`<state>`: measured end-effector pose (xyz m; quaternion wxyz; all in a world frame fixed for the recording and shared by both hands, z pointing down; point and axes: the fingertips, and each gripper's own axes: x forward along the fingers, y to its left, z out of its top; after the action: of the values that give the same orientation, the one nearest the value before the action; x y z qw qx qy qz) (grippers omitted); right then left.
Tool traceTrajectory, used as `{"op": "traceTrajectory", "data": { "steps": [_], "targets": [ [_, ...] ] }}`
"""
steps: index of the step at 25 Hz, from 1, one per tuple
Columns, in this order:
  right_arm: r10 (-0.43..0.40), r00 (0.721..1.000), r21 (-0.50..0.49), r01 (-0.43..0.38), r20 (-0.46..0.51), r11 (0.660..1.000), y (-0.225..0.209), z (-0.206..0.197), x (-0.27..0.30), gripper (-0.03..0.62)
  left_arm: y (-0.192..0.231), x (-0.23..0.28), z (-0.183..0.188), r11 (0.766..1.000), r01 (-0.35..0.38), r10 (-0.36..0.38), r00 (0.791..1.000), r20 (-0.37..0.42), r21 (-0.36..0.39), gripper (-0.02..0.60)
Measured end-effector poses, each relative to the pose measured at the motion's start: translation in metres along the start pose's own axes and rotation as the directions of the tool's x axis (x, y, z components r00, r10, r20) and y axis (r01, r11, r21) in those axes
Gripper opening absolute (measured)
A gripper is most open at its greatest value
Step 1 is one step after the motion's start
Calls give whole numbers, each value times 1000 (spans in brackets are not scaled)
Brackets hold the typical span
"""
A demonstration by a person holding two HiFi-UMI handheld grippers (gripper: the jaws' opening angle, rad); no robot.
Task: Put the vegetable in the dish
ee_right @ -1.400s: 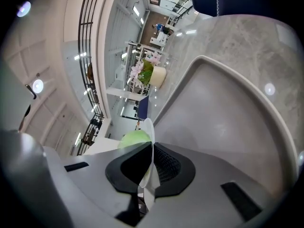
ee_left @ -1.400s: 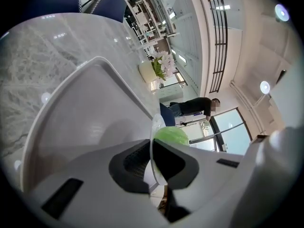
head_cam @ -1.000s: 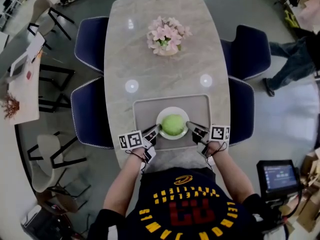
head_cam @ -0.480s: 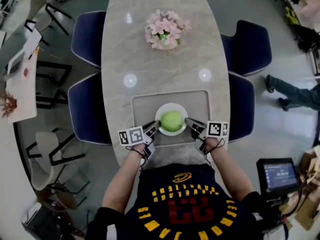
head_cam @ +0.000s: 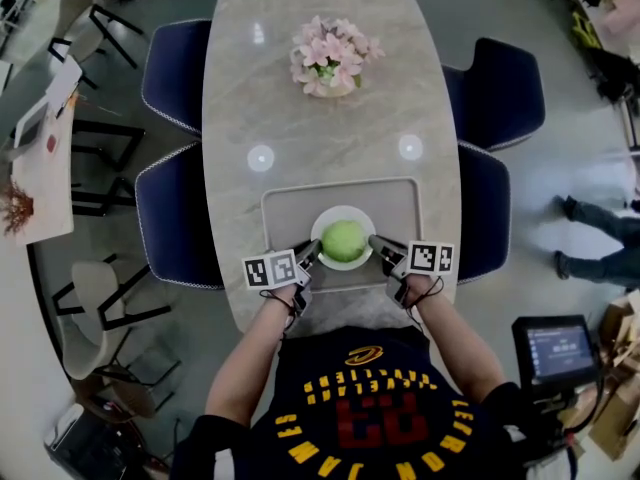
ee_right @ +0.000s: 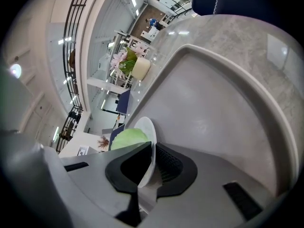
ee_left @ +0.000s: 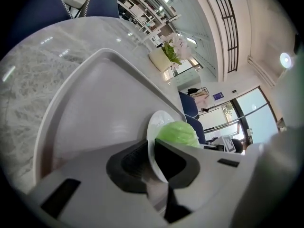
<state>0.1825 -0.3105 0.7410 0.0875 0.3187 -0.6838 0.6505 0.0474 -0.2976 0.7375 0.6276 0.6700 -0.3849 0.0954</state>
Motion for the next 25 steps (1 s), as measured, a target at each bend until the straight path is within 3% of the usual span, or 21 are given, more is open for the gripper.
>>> {"op": "traceTrajectory", "data": {
  "steps": [12,25],
  "targets": [
    [-87,996,-67,88,25,994,-4,1,-1,17,2,2,-2,989,-118,120,993,-21,87,37],
    [-256,966,-236,257,35,937,-8,1,2,36,7,3,-1,956,-234,240,971,-15,175,44]
  ]
}}
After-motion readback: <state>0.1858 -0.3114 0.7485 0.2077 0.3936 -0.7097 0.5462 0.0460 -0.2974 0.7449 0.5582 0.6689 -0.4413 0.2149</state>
